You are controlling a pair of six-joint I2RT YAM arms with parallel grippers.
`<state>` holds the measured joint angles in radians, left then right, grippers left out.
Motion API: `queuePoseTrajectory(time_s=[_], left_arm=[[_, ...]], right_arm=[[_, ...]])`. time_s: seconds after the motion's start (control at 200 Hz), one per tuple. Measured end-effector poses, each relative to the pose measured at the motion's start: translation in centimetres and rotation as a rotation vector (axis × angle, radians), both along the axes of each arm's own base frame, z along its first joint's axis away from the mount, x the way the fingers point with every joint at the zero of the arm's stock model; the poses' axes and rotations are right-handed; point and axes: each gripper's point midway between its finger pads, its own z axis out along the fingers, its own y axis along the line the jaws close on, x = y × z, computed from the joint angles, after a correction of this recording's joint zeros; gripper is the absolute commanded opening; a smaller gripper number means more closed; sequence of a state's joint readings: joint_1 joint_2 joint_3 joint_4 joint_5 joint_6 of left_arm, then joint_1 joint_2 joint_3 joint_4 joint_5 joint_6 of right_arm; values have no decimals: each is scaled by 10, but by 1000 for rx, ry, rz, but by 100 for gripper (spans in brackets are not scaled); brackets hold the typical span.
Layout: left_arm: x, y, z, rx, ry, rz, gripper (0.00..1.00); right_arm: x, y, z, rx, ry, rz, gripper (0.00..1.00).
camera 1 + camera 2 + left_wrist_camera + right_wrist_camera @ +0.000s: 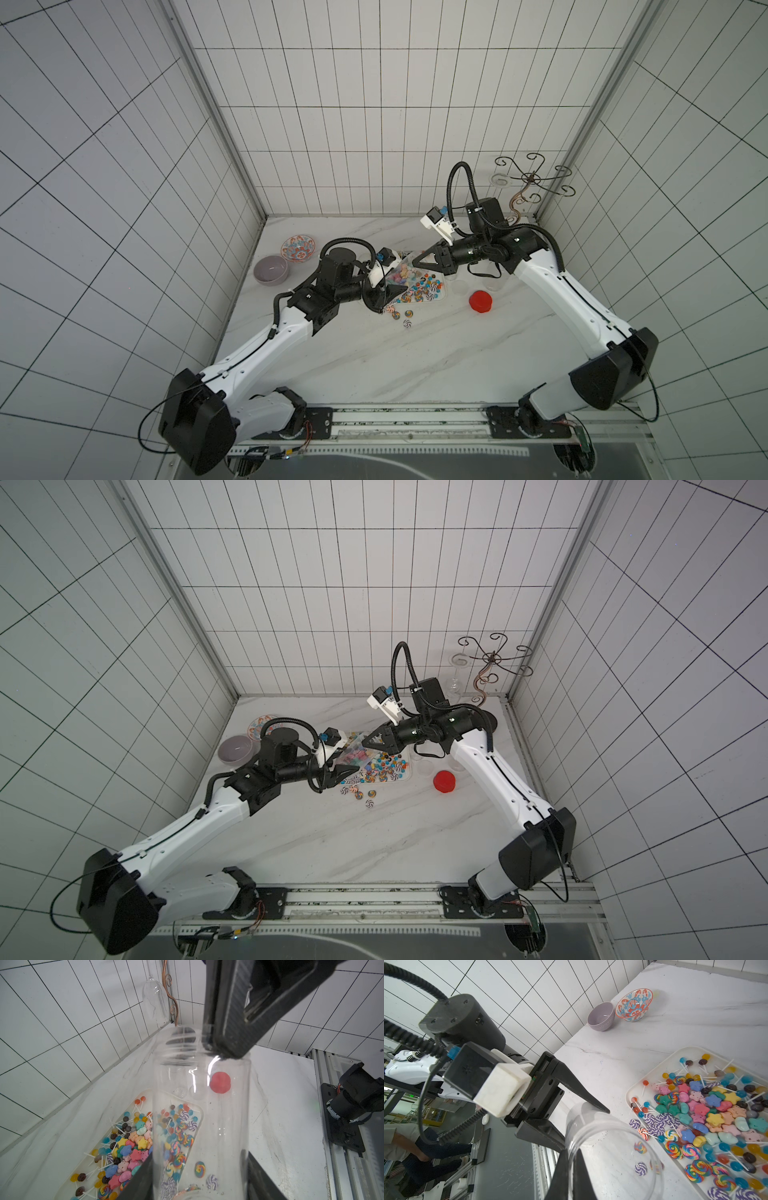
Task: Pour the candies out of the jar
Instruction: Place the jar at the center of the board.
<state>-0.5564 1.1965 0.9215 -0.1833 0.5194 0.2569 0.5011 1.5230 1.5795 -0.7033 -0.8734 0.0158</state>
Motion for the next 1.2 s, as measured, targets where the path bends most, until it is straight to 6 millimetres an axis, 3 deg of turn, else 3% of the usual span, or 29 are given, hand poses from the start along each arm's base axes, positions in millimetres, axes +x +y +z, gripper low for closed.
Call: queuePoseTrajectory(time_s=[0.08,0.125,0.295,0.475,0.605,0.865,1.205], left_arm=[[3,2,0,-1,8,24,92],[6,4,0,-2,11,42,97],[21,17,8,-11,-10,148,97],[50,59,43,-100,-90,351,97],[64,84,56,-144,-118,462,97],[75,106,42,-148,-91,590,97],[88,141,31,-142,-96,809,97]], right_arm=[[2,-1,-1,-10,-4,-14,0],[5,-2,-3,-26,-13,-34,0],[23,-21,-22,-165,-37,-179,0],[40,-58,-41,-349,-75,-382,0],[37,-90,-65,-466,-85,-503,0],[19,-126,-149,-666,26,-581,0],[15,-130,-178,-660,50,-613,0]])
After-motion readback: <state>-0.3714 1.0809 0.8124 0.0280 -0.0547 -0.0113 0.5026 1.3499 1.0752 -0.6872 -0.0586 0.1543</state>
